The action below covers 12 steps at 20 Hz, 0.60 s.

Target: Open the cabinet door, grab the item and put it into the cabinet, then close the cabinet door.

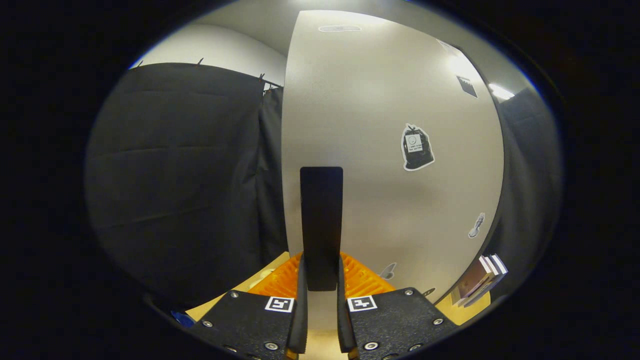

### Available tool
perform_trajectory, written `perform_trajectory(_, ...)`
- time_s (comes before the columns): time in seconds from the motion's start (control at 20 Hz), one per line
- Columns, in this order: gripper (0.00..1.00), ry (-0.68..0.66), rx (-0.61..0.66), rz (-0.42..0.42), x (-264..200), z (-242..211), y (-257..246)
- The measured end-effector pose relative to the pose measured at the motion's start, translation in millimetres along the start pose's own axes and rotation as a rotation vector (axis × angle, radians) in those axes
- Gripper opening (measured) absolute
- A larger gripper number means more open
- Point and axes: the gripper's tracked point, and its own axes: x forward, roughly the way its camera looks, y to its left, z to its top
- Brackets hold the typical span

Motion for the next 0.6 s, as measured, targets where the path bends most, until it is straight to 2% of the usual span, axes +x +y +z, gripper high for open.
perform_trajectory(0.6, 0.25, 0.011, 0.007, 0.160, -22, -6, -21)
